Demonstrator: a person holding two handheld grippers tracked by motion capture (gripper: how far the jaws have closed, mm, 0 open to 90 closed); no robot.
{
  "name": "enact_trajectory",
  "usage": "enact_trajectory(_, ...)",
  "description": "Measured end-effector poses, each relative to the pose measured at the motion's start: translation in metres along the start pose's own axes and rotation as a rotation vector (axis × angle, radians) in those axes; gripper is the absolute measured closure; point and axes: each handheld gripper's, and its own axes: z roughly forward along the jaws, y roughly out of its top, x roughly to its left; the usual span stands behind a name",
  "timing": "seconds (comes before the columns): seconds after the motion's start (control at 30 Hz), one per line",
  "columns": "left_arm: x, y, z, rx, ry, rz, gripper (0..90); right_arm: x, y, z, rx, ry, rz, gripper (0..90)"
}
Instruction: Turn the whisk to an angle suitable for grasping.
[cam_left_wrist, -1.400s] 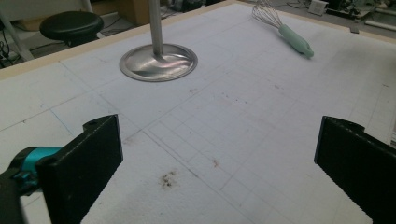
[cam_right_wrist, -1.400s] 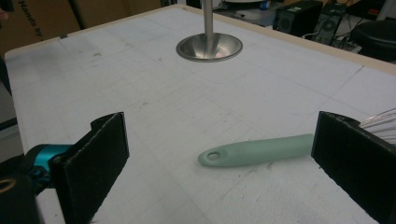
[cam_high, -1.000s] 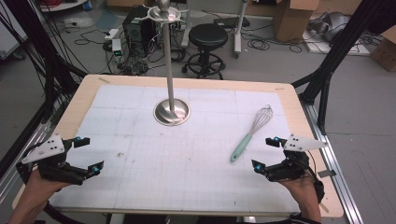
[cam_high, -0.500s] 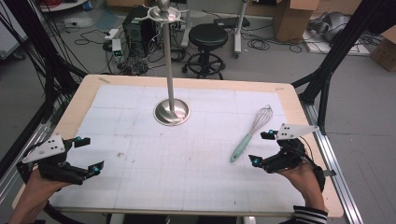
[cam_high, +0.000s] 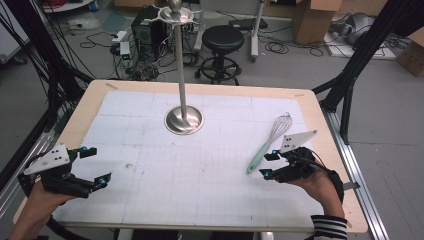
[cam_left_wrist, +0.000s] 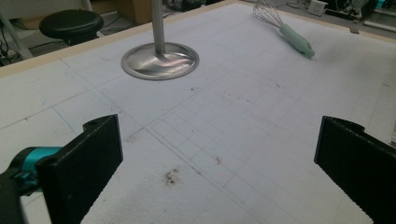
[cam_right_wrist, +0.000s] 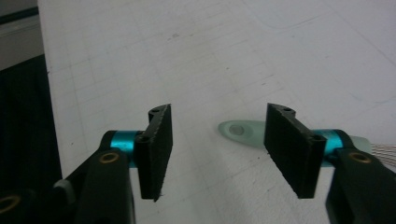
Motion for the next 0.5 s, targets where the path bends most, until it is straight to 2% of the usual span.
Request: enact_trajectory(0.5,0.000,0.000,0.001,0.006,-0.004,0.005,1.7,-0.003,0.019,0.019,0.225,0.062,-0.085,61.2)
